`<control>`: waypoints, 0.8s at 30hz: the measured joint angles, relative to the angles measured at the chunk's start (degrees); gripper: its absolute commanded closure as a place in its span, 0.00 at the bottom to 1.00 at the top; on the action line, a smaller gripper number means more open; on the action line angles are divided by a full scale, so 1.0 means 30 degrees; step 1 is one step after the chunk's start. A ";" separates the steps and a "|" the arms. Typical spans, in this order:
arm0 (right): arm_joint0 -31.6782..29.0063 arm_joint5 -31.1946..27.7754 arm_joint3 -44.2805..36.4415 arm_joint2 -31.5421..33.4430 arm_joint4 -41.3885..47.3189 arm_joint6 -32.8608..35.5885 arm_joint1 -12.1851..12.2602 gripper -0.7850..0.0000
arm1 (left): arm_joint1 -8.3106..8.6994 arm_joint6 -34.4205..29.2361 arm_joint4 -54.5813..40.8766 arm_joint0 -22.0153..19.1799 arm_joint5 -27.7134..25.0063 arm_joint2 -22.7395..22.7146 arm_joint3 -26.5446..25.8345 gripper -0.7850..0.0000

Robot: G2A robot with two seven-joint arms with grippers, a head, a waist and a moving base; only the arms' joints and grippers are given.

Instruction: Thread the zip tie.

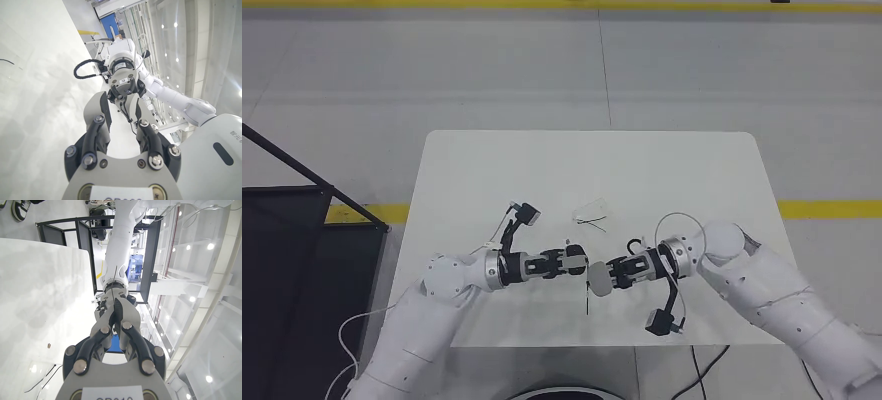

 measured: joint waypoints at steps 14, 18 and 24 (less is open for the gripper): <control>-0.0329 -0.0377 0.0056 0.0650 -0.0439 -0.0373 -0.0288 1.00 | 0.0056 0.0118 -0.0144 -0.0366 -0.0104 0.0530 0.0406 0.66; -0.0424 -0.0497 0.0098 0.0831 -0.0558 -0.0426 -0.0371 1.00 | 0.0088 0.0157 -0.0177 -0.0408 -0.0152 0.0603 0.0460 0.71; -0.0559 -0.0666 0.0133 0.1086 -0.0731 -0.0484 -0.0475 1.00 | 0.0135 -0.0026 -0.0374 -0.0500 -0.0224 0.0727 0.0540 0.83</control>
